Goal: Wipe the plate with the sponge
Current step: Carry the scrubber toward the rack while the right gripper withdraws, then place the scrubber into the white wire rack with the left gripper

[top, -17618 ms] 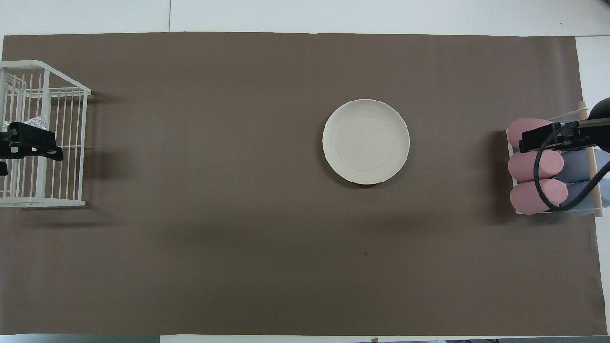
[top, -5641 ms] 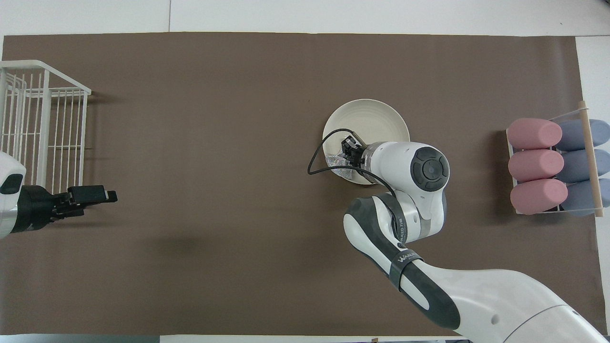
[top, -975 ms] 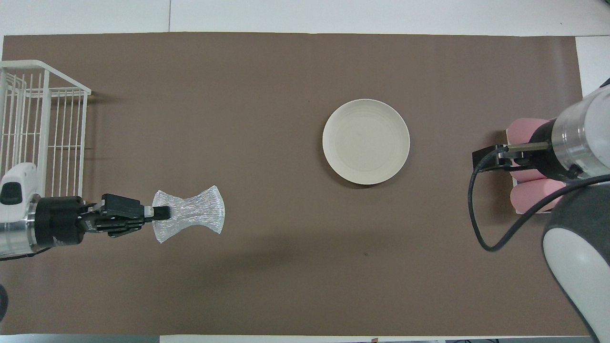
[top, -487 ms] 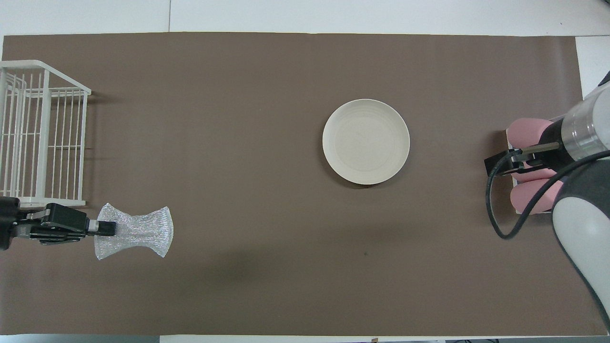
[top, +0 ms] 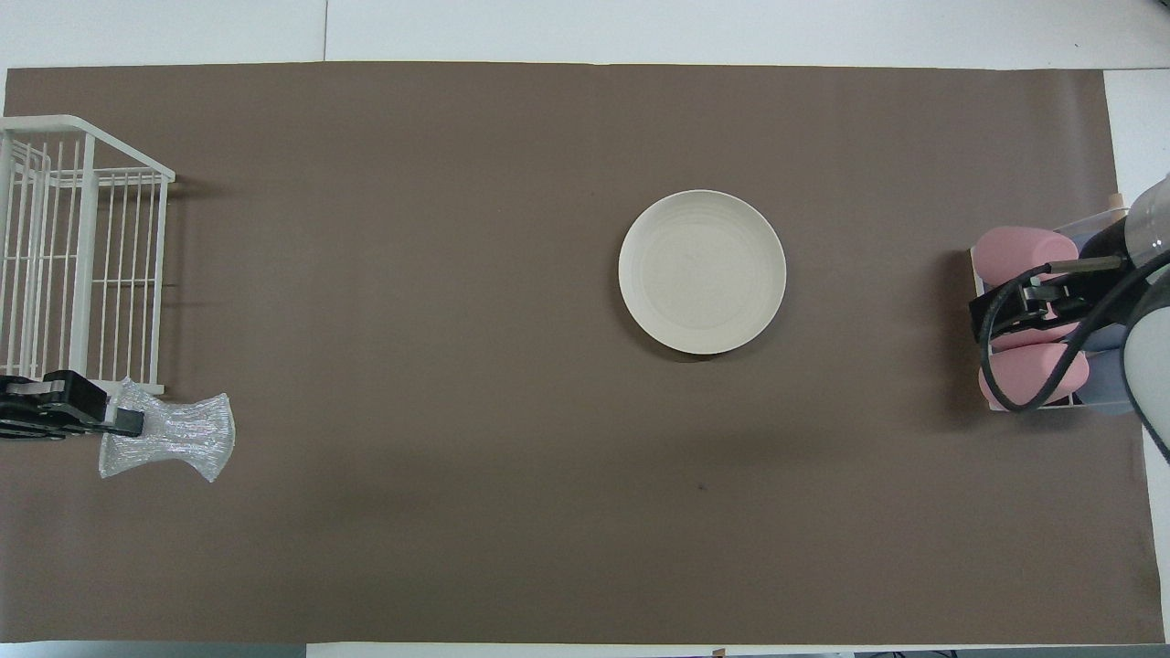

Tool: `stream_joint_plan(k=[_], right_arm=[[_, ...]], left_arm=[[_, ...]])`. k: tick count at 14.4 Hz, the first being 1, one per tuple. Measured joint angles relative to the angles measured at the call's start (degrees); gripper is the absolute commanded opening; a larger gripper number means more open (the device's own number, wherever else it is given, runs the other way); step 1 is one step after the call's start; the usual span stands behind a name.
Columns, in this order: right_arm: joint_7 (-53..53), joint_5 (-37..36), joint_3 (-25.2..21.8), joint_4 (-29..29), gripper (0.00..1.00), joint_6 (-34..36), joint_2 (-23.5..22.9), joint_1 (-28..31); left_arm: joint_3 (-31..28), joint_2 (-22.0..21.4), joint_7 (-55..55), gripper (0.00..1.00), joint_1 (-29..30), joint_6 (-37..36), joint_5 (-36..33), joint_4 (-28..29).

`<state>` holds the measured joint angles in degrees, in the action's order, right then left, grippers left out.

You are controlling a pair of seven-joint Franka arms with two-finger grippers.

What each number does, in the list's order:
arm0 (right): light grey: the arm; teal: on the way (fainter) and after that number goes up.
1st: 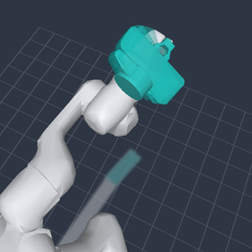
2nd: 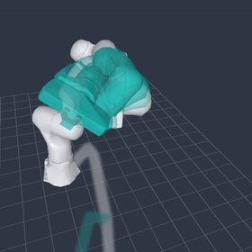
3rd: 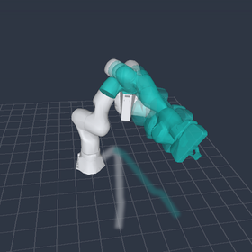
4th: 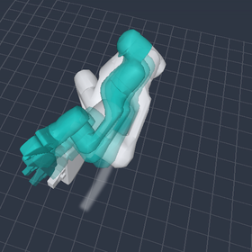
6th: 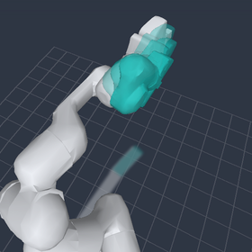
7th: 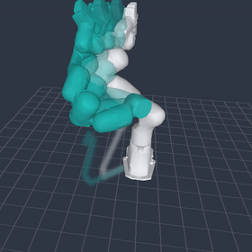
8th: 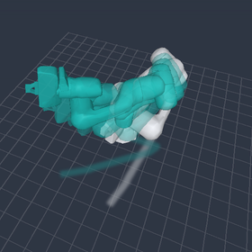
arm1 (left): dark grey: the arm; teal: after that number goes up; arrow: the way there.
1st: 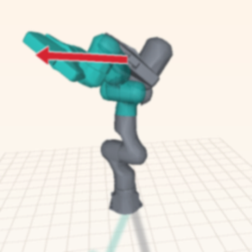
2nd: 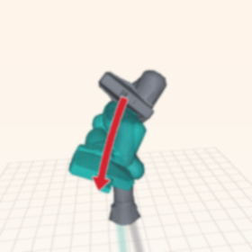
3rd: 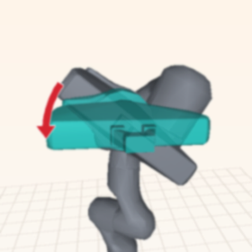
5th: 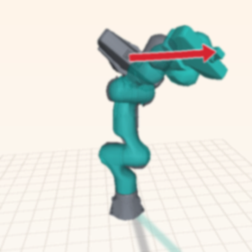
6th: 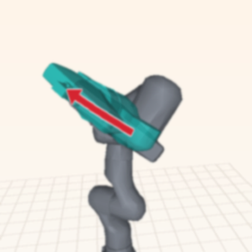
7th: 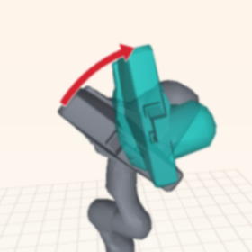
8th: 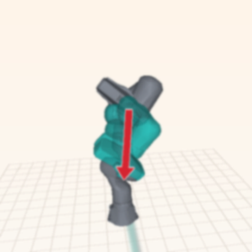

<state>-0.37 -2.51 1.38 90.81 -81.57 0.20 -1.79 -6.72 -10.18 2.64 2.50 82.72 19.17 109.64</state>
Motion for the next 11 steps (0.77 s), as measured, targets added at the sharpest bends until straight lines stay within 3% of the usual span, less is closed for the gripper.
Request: stream_joint_plan(k=[5, 11], right_arm=[[1.3, 0.3, -1.9, 1.4, 1.0, -4.7, 0.1, 3.4], [1.6, 2.0, -1.4, 2.2, 1.0, -6.6, 0.2, 4.4]], left_arm=[[0.5, 5.6, 0.0, 0.0, -4.4, 0.2, -20.2, -10.2], [0.7, 7.3, 2.3, 0.0, -8.1, 6.5, -45.8, -12.4]])
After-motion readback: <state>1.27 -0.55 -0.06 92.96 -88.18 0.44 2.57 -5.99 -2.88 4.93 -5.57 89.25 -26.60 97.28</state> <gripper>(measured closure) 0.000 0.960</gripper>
